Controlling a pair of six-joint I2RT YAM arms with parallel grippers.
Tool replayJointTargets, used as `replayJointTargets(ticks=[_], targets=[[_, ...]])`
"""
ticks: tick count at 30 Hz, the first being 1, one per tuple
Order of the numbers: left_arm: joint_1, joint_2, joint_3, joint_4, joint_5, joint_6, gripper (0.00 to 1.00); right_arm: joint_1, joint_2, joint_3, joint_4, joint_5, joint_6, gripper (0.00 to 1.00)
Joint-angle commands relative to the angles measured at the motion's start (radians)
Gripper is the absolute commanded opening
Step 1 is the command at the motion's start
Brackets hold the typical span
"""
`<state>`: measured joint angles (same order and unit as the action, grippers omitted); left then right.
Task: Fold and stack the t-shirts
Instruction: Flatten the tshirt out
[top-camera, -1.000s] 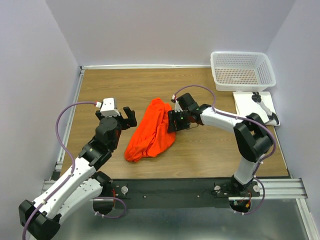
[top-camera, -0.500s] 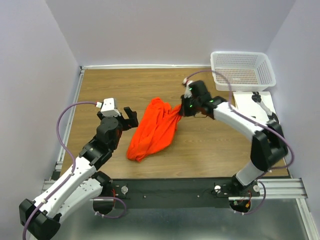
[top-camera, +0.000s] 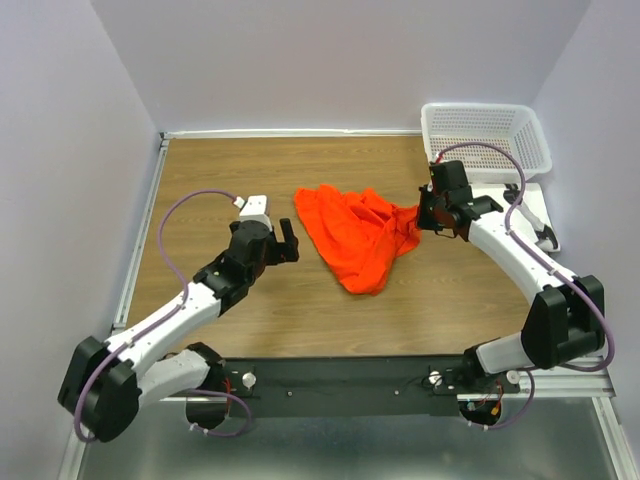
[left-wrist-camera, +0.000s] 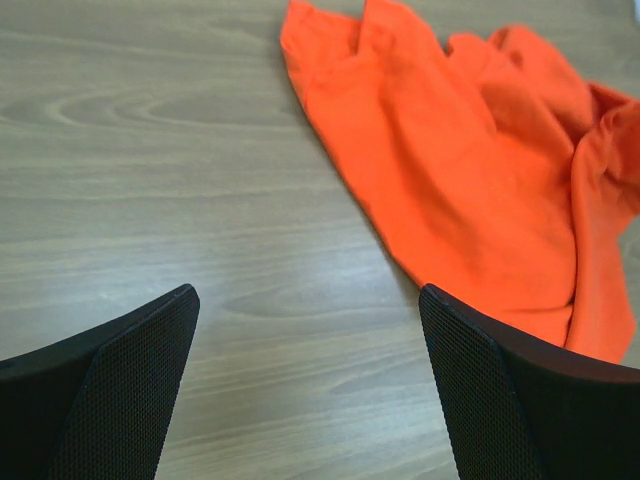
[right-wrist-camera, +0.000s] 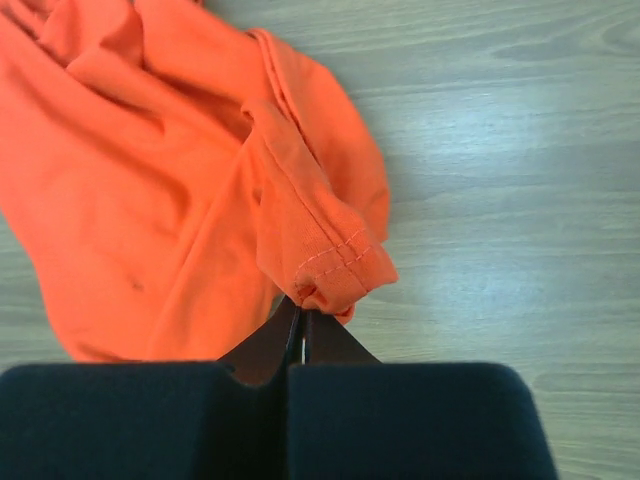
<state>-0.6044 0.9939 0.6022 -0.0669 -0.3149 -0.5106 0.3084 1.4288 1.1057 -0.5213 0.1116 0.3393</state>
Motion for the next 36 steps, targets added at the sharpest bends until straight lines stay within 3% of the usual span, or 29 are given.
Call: replayJointTargets(ticks=[1,9,15,30,34,35,36], targets=[[-0.005,0.106,0.022,0.061,0.154,-0.061,0.98,0.006,0.001,0.000,-0.028,-0.091,0.014,0.01],[-0.012,0.371,0.100,0.194,0.267,-0.146,0.98,0.008,-0.013,-0.032,-0.025,-0.168,0.026,0.01],[-0.032,0.576,0.192,0.191,0.307,-0.178,0.88,0.006,-0.042,-0.053,-0.025,-0.161,0.029,0.01],[-0.064,0.747,0.232,0.203,0.290,-0.221,0.74,0.006,-0.094,-0.083,-0.023,-0.151,0.050,0.01],[-0.070,0.776,0.238,0.225,0.290,-0.233,0.60,0.006,-0.096,-0.083,-0.025,-0.162,0.056,0.01],[-0.071,0.779,0.240,0.231,0.284,-0.238,0.41,0.006,-0.100,-0.083,-0.023,-0.164,0.056,0.01],[-0.071,0.781,0.243,0.230,0.280,-0.236,0.28,0.006,-0.105,-0.083,-0.025,-0.162,0.055,0.00]])
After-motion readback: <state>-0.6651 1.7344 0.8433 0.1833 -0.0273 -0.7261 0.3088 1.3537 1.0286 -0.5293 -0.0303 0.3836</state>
